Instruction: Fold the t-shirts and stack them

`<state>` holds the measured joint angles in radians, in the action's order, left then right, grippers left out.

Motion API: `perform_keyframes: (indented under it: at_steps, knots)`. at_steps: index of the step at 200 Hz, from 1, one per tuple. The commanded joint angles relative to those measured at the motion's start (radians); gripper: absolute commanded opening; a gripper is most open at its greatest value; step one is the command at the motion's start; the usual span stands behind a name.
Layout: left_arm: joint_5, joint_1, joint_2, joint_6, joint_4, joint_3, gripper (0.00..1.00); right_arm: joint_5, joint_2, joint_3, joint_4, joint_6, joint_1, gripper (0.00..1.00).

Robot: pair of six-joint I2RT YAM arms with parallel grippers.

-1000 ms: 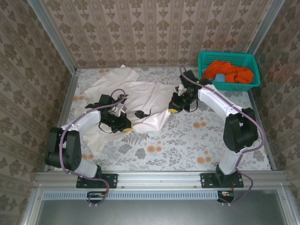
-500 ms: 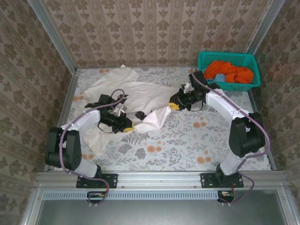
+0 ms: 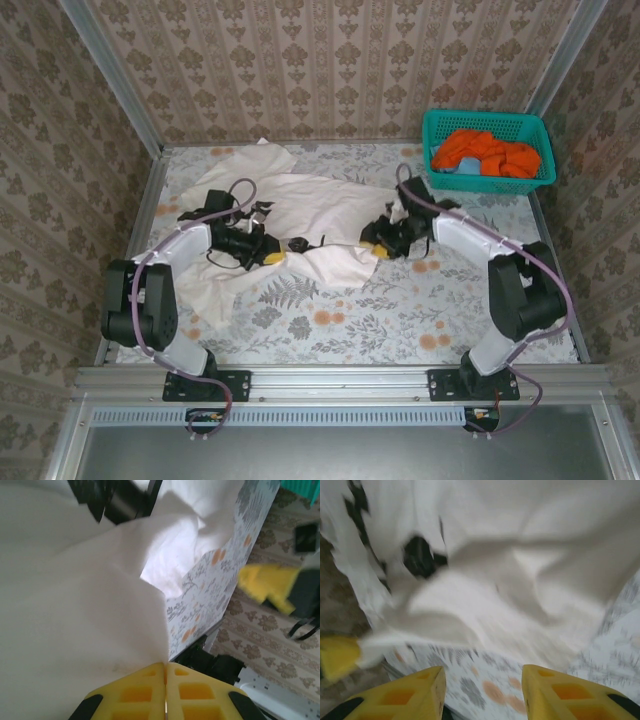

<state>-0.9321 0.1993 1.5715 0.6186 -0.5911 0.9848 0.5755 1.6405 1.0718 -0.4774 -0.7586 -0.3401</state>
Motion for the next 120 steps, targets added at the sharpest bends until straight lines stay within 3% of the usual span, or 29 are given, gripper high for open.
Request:
perform_keyframes:
  at_steps: [1, 36, 73, 105, 120]
  knots:
    - [0.038, -0.005, 0.031, 0.054, 0.038, 0.033, 0.07, -0.01, -0.016, -0.112, 0.065, 0.012, -0.063, 0.45]
    - [0.034, -0.005, 0.06, 0.021, 0.003, 0.06, 0.08, -0.098, 0.025, -0.14, 0.11, -0.042, -0.142, 0.44]
    - [0.032, -0.005, 0.074, 0.012, -0.004, 0.065, 0.08, -0.204, 0.155, -0.047, 0.054, -0.063, -0.195, 0.42]
    - [0.045, -0.004, 0.071, 0.001, -0.013, 0.068, 0.08, -0.247, 0.242, 0.011, -0.009, -0.049, -0.204, 0.29]
    - [0.054, -0.005, 0.068, -0.007, -0.023, 0.068, 0.07, -0.262, 0.243, 0.012, -0.018, -0.041, -0.205, 0.14]
